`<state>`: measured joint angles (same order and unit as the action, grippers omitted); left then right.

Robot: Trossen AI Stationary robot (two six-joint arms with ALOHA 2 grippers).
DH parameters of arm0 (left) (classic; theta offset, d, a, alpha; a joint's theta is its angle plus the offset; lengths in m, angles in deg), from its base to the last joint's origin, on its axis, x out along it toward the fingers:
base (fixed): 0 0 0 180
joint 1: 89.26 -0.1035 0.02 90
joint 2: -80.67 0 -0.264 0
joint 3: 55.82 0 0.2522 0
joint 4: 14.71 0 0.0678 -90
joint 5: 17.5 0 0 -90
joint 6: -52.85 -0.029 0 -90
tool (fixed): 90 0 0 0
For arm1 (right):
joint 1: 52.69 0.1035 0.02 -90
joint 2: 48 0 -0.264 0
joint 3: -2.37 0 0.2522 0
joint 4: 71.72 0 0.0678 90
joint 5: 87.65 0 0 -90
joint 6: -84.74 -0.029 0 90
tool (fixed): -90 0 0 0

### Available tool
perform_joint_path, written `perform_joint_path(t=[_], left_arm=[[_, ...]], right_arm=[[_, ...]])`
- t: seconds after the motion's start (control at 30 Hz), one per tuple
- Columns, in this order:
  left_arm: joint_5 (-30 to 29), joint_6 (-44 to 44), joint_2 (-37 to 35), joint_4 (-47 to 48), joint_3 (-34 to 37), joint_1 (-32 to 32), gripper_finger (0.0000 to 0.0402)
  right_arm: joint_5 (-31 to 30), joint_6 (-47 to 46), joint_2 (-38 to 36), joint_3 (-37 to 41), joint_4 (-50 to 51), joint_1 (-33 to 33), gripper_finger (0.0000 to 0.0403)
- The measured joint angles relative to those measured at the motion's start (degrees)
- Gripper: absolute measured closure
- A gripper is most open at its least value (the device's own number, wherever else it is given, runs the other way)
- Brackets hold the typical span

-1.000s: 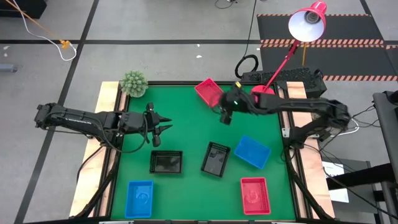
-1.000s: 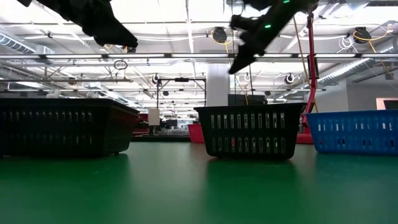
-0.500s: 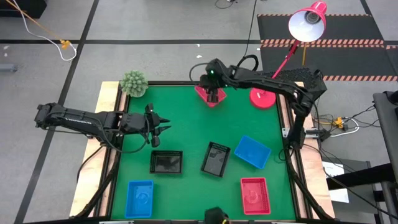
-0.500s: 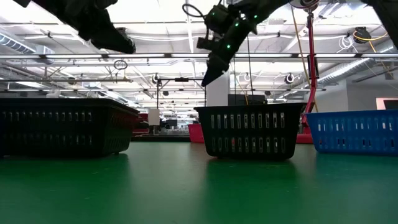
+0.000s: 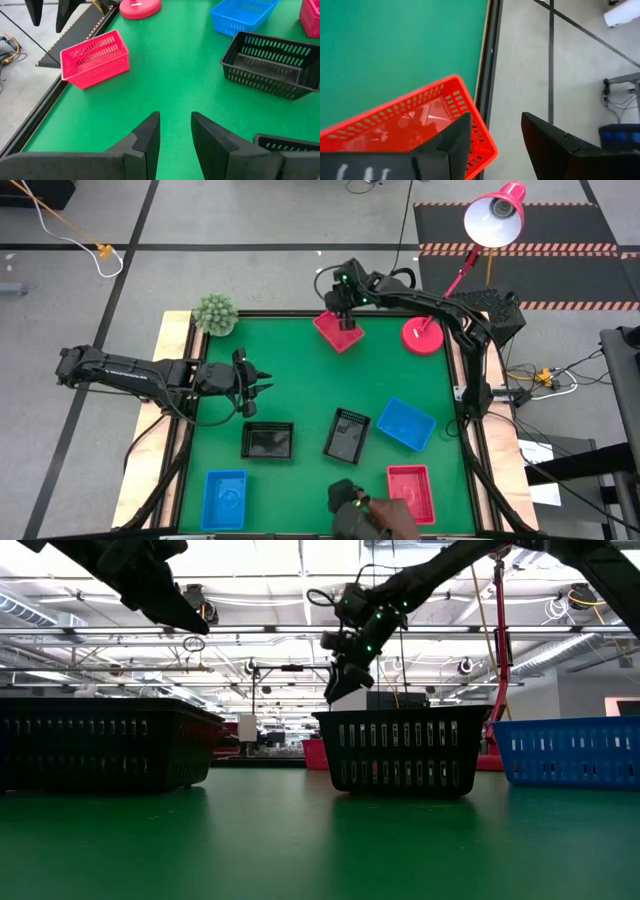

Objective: Stack baskets by color
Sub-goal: Stack the top red bin on the bottom stacked red bins

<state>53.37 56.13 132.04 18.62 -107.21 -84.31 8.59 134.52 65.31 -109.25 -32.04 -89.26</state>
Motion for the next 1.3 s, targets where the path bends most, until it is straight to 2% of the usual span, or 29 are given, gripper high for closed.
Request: perform_joint_path(t=[0.2,0.43,0.87,1.03,1.3], left_arm=[[0.02,-0.05,0.0,-0.02,0.0,0.02,0.0289],[0.09,-0.22,0.0,0.09,0.0,0.0,0.0289],[0.17,-2.5,0.0,-0.11,0.02,0.01,0.0289],[0.2,-3.66,0.0,-0.41,0.02,-0.2,0.0289],[0.19,-7.05,0.0,-5.05,0.02,-0.97,0.0289]], right_arm=[[2.64,-4.3,1.66,0.0,-2.1,-3.57,0.0236],[2.53,-21.51,2.98,0.13,2.6,-5.95,0.0236],[1.33,-42.27,3.98,0.24,7.28,-5.79,0.0236],[0.78,-44.63,6.18,0.31,12.36,-5.7,0.0236],[-4.96,-47.17,6.92,0.31,16.94,-4.67,0.0248]])
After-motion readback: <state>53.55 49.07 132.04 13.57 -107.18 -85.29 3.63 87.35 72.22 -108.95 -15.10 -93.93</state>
